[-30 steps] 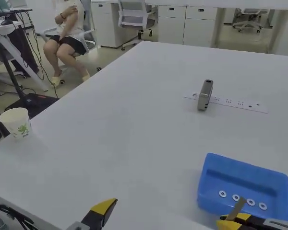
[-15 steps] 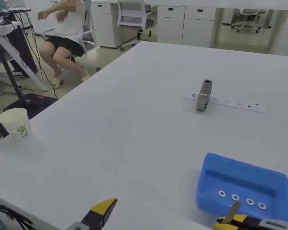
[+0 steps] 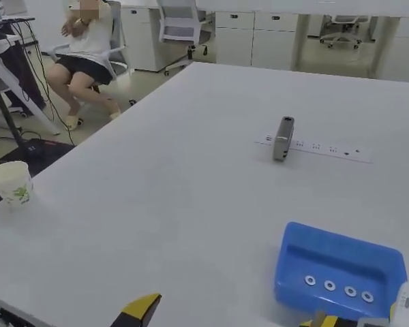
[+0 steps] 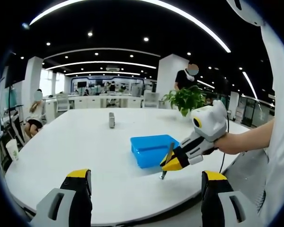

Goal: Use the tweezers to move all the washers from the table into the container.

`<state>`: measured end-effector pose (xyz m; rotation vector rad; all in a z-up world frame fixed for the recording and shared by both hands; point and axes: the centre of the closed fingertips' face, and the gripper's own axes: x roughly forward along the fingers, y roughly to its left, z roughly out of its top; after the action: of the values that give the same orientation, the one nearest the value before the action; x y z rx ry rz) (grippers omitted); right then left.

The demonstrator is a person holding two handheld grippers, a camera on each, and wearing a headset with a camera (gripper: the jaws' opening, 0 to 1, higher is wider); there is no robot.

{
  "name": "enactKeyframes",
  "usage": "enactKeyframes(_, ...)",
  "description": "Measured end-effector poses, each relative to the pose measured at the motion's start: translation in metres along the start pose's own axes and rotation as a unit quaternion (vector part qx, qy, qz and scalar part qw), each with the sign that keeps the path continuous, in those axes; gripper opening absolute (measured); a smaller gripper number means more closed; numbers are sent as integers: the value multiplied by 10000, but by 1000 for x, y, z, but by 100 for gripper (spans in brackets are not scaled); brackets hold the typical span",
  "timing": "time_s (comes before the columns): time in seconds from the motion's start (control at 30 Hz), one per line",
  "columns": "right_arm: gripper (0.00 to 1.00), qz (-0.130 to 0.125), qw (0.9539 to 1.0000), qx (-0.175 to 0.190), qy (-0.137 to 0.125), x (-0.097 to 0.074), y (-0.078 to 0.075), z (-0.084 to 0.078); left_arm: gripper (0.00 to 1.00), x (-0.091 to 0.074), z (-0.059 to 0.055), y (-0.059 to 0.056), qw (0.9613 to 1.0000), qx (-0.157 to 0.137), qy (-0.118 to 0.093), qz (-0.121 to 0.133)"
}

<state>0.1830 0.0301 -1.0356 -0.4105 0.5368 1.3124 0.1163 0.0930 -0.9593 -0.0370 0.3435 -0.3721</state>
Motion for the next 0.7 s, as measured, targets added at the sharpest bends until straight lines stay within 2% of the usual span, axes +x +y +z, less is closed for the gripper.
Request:
enactKeyframes(0.17,3,-13,9998,-184,20,1,2,0,99,1,0,-1,10000,22,31,-44)
enactKeyframes(0.37,3,-38,9999,72,-68,0,-4,0,99,2,-2,-2,9999,47,92,-82)
enactKeyframes(0.53,3,-52,9998,-140,-112,-1,1,0,99,2,-3,-2,9998,54,146,-86)
enactKeyframes(0.7,3,-65,9999,-24,-120,-1,-3,1,99,3,-4,-3,9998,79,181,-99)
